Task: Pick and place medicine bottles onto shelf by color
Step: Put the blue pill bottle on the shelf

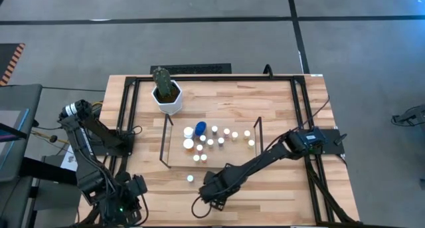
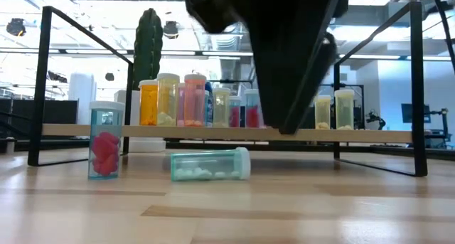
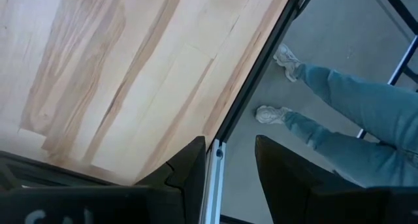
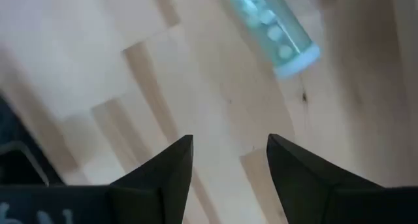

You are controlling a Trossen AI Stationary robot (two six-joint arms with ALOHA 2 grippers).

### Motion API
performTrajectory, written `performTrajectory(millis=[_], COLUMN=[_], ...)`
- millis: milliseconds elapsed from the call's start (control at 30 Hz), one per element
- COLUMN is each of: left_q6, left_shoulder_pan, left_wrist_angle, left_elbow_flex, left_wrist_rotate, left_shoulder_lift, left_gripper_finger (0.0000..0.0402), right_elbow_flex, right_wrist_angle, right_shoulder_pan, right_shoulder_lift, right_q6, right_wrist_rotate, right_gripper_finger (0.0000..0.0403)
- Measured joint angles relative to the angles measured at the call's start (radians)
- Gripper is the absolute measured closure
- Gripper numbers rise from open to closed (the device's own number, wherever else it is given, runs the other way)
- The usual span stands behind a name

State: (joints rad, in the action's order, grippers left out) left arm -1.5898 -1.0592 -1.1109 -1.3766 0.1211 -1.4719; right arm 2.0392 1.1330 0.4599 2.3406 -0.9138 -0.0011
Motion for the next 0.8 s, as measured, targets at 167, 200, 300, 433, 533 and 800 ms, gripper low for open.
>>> performTrajectory(millis=[167, 200, 300, 433, 533, 800], left_q6=[0.0, 0.0, 0.0, -0.001, -0.001, -0.002], left_shoulder_pan=[0.001, 0.001, 0.001, 0.001, 0.001, 0.001], left_wrist_angle=[-0.001, -0.001, -0.001, 0.001, 0.001, 0.0], left_elbow_flex=[0.0, 0.0, 0.0, 0.0, 0.0, 0.0], left_wrist_rotate=[0.0, 0.0, 0.006, 0.017, 0.018, 0.018], left_shoulder_lift=[0.0, 0.0, 0.0, 0.0, 0.0, 0.0], left_gripper_finger=[0.0282, 0.0282, 0.0282, 0.0282, 0.0282, 0.0282], right_elbow_flex=[0.002, 0.002, 0.0, 0.001, 0.001, 0.0], right_wrist_angle=[-0.035, -0.035, -0.032, -0.042, -0.063, -0.097], right_shoulder_pan=[-0.003, -0.006, -0.018, -0.045, -0.065, -0.071], right_shoulder_lift=[-0.028, -0.028, -0.027, -0.027, -0.027, -0.01], right_q6=[0.243, 0.289, 0.38, 0.423, 0.453, 0.531], right_wrist_rotate=[0.052, 0.071, 0.097, 0.133, 0.136, 0.109], right_gripper_finger=[0.018, 0.0181, 0.0185, 0.019, 0.0191, 0.019])
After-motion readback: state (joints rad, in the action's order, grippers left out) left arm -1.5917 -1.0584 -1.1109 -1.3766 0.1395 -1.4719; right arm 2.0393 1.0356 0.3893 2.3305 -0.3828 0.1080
